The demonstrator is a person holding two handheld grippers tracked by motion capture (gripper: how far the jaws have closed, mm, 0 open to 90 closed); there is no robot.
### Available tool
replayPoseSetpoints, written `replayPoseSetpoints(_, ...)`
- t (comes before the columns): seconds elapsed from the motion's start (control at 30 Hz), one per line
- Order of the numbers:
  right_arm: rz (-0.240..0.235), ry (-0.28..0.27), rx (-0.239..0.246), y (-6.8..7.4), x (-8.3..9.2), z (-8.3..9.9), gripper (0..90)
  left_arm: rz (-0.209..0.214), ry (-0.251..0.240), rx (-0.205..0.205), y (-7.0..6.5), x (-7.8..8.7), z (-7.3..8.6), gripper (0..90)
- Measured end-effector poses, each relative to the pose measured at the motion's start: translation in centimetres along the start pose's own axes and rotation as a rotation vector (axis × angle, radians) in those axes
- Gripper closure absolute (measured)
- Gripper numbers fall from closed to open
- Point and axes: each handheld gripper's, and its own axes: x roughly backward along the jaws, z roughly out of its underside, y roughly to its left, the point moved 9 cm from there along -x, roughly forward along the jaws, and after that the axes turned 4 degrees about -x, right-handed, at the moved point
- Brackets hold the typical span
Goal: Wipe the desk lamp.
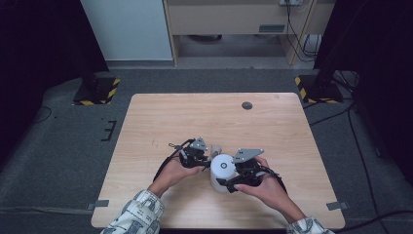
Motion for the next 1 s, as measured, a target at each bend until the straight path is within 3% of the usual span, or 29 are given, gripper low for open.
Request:
replayPoseSetpoints(0.23, 0.000, -0.001, -0.003, 0.0, 0.1, 0.1, 8.5, -0.001, 0.010, -0.002, 0.0, -0.3, 0.0, 73.3)
replayPoseSetpoints(0.5, 0.002, -0.005, -0.002, -0.1, 0.2, 0.1, 8.5, 0.017, -0.037, 0.028, 0.1, -0.4, -0.6, 73.3)
replayPoseSetpoints(0.63, 0.000, -0.004, -0.001, -0.1, 0.2, 0.1, 8.5, 0.012, -0.041, 0.021, 0.1, -0.1, -0.5, 73.2)
replayPoseSetpoints(0.87, 0.001, -0.001, -0.008, -0.1, 0.2, 0.1, 8.2, -0.035, -0.042, 0.008, 0.2, 1.1, -0.2, 73.0)
replayPoseSetpoints(1.0, 0.017, -0.010, -0.021, 0.0, 0.2, 0.1, 6.2, -0.077, -0.053, 0.037, 0.9, 2.2, 0.2, 72.7)
